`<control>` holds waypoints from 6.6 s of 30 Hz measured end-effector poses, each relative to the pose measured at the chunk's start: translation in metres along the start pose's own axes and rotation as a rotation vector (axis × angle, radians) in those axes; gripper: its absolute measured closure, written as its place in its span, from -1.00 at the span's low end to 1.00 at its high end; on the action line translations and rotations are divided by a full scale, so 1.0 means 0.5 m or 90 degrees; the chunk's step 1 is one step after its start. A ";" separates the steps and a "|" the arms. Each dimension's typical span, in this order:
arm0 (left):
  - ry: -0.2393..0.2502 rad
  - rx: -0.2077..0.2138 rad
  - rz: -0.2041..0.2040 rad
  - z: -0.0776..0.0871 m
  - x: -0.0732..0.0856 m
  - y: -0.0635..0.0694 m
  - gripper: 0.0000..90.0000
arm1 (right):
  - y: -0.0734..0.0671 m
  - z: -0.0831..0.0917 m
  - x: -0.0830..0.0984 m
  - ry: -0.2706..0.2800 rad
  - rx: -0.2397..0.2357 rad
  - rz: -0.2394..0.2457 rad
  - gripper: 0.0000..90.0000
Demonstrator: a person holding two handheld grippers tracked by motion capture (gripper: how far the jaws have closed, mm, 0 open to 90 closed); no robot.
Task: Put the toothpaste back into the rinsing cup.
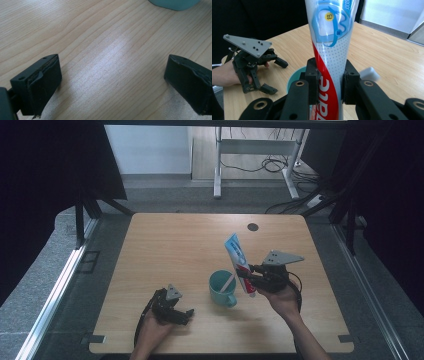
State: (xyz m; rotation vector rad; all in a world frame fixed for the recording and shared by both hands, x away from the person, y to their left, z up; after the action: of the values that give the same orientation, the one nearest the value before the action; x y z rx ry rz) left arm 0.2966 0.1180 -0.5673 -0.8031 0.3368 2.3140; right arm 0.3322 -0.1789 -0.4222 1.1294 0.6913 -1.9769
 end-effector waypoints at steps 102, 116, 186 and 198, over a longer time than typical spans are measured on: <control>0.002 0.003 -0.003 0.000 0.000 0.001 -0.97 | -0.036 -0.167 0.041 -0.040 -0.031 0.008 0.57; 0.003 0.003 -0.003 0.000 0.000 0.001 -0.97 | -0.032 -0.165 0.056 -0.051 -0.049 -0.003 0.52; 0.003 0.003 -0.002 0.000 0.001 0.001 -0.96 | -0.010 -0.044 0.070 -0.174 0.022 0.039 -0.80; 0.003 0.003 -0.004 0.000 0.000 0.001 -0.96 | 0.016 -0.010 0.101 -0.185 0.056 0.032 -0.99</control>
State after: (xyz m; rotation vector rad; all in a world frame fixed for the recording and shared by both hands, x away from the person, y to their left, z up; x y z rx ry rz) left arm 0.2961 0.1177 -0.5673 -0.8061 0.3410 2.3057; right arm 0.3241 -0.1965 -0.4697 0.8745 0.4231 -2.0888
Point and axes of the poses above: each handheld gripper's, and its own axes: z roughly backward along the jaws, x roughly out of its underside, y roughly to its right, the point moved 3 cm from there along -z, roughly forward along the jaws, and after that the axes turned 3 degrees about -y, right-handed, at the moved point
